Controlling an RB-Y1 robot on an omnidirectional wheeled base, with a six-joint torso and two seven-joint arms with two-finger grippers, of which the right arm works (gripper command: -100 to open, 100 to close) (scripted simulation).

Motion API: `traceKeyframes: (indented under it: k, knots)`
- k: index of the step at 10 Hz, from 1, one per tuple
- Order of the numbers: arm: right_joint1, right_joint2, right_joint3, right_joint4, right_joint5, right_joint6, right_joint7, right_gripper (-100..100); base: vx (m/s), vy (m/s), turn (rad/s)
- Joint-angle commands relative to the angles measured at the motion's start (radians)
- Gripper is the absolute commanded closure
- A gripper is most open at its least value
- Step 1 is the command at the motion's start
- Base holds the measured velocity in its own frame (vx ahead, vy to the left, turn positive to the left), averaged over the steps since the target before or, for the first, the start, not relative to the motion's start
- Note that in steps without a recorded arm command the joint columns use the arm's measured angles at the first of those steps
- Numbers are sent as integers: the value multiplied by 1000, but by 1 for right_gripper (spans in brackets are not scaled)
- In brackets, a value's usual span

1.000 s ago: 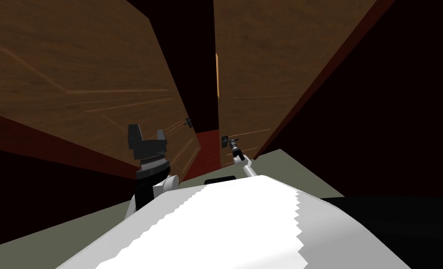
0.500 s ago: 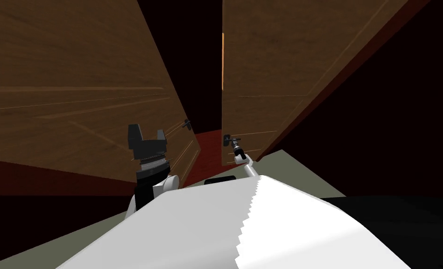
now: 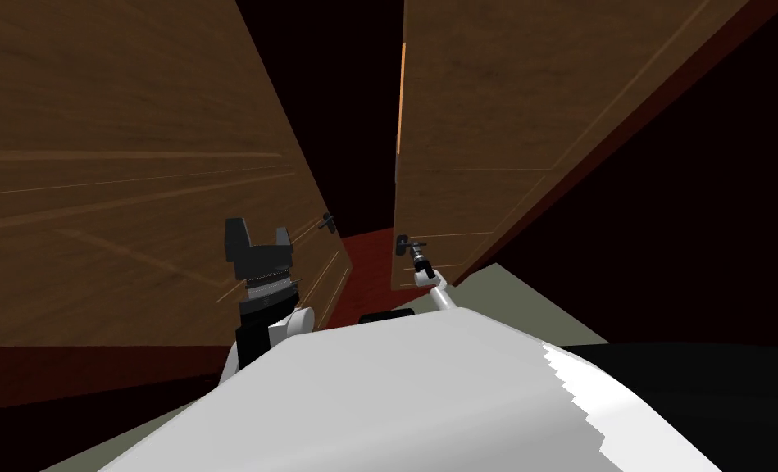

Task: Push the door open

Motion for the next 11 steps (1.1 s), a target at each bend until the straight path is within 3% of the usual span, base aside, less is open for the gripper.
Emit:
traceKeyframes:
  k: [1,2,11]
  knots:
    - [11,-11,-32,-24,-3,2,5,100,137,118,-78]
    - [11,-11,-32,-24,-3,2,5,100,113,89,-66]
    - [-2,3,-152,-5,-17,8,33,100,151,116,-82]
